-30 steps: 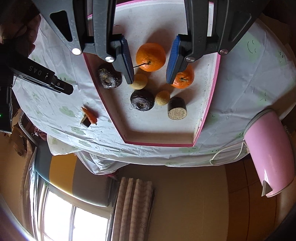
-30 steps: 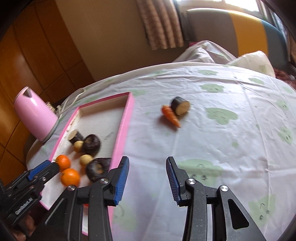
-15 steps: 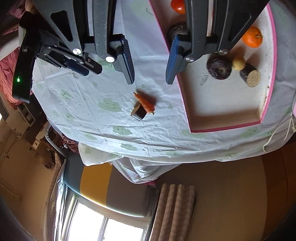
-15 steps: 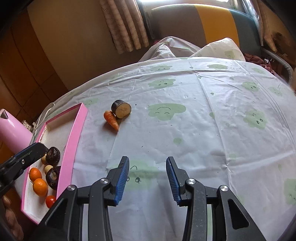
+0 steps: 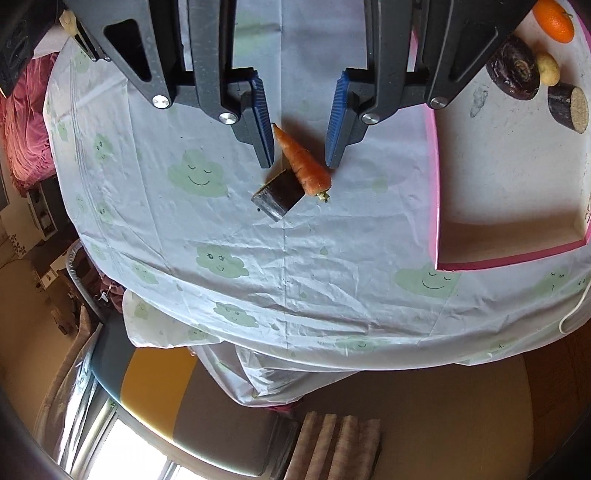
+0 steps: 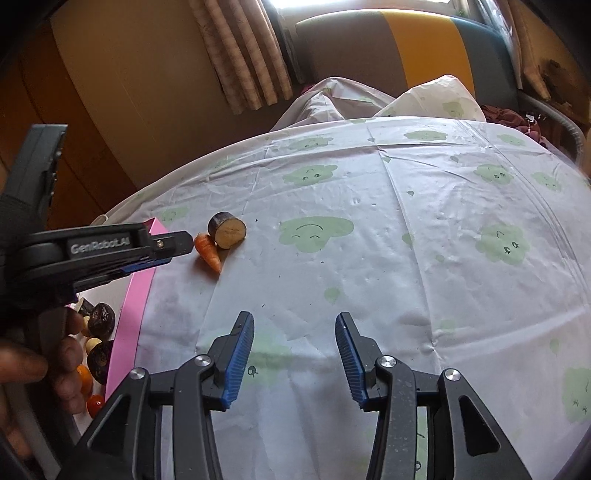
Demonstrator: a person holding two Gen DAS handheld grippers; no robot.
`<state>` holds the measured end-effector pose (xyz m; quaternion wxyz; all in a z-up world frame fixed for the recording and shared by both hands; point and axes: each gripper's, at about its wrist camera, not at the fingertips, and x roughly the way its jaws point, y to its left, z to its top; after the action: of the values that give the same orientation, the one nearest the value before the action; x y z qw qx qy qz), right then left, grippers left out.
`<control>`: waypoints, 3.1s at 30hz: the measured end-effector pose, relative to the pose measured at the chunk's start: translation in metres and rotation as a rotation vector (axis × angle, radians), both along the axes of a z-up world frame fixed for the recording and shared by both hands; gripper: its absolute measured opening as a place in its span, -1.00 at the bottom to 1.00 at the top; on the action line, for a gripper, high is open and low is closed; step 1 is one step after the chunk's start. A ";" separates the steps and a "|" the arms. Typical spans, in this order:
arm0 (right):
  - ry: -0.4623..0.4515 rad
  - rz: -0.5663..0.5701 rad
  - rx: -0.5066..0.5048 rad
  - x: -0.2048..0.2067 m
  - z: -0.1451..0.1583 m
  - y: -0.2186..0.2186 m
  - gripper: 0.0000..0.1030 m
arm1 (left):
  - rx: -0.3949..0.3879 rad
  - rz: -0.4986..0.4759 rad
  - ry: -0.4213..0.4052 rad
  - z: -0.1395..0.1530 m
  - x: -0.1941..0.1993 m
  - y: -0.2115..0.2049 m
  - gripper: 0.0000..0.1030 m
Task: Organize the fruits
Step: 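Move the left gripper to the carrot and grasp it, then lift the carrot with the left gripper while the right gripper grasps the second yam slice, then place the carrot in the pink tray with the left gripper while the right gripper holds the yam slice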
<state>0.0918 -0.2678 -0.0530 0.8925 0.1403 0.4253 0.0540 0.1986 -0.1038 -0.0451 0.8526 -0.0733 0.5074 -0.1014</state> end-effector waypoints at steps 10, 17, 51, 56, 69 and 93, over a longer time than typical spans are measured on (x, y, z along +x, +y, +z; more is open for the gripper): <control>0.004 -0.018 0.032 0.004 -0.004 -0.011 -0.08 | 0.005 0.008 0.022 -0.020 0.016 -0.008 -0.42; 0.010 -0.026 0.036 0.003 -0.007 -0.015 -0.08 | -0.091 -0.001 0.012 -0.022 0.016 0.001 -0.62; 0.017 0.046 -0.022 0.031 -0.011 -0.017 -0.08 | -0.003 0.009 -0.069 -0.021 -0.060 -0.009 -0.59; -0.005 0.139 -0.024 0.058 -0.003 -0.001 -0.08 | 0.011 0.056 -0.077 -0.019 -0.053 -0.006 -0.59; 0.033 0.366 -0.085 0.137 -0.005 0.055 0.00 | -0.040 0.115 -0.086 -0.021 -0.043 0.000 -0.59; 0.072 0.172 -0.046 0.055 -0.010 0.007 -0.33 | -0.016 0.046 -0.125 -0.006 -0.071 -0.002 -0.59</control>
<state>0.1465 -0.2608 -0.0631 0.8716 0.0844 0.4689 0.1156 0.1272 -0.1061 -0.0514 0.8841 -0.0852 0.4506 -0.0901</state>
